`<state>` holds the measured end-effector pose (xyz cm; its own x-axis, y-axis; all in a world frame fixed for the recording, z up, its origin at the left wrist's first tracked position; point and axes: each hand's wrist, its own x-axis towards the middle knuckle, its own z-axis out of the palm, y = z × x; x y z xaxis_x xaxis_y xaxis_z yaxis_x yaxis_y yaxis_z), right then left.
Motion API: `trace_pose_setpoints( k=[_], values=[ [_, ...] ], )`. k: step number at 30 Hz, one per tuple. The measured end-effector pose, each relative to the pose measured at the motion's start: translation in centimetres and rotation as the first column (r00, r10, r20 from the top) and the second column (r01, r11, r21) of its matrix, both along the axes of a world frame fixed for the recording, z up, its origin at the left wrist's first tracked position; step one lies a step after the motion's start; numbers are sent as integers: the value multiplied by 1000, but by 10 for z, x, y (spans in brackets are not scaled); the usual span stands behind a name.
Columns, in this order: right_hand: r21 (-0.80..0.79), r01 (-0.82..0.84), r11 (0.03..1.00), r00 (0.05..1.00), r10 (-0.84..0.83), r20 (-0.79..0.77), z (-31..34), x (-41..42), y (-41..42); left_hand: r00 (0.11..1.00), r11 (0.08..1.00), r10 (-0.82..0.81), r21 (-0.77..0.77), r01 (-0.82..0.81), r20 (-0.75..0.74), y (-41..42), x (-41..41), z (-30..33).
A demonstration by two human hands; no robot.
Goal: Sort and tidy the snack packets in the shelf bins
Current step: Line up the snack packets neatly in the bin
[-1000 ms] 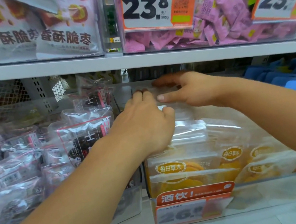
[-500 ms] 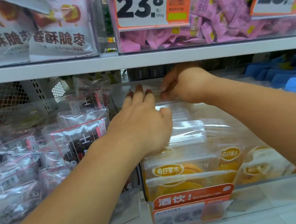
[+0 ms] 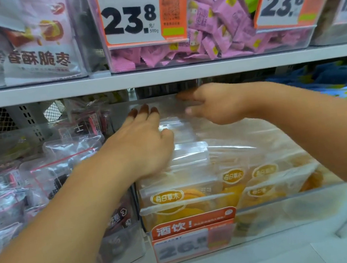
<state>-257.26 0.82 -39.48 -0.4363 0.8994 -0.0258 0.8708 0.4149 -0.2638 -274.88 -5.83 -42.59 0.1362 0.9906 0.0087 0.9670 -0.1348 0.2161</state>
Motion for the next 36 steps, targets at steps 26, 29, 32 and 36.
trace_pose_setpoints(
  k=[26, 29, 32, 36],
  values=[
    [107, 119, 987, 952, -82, -296, -16, 134, -50, 941, 933, -335, 152, 325, 47, -16, 119, 8],
    [130, 108, 986, 973, -79, -216, -17, 124, -44, 940, 932, -339, 146, 331, 32, -19, 122, 6],
    [177, 145, 973, 987, -130, -95, -11, 129, -43, 930, 923, -367, 133, 360, 28, -23, 116, 6],
    [168, 190, 967, 978, -172, -116, -11, 142, -46, 913, 909, -405, 125, 397, 45, -24, 104, 4]
  ],
)
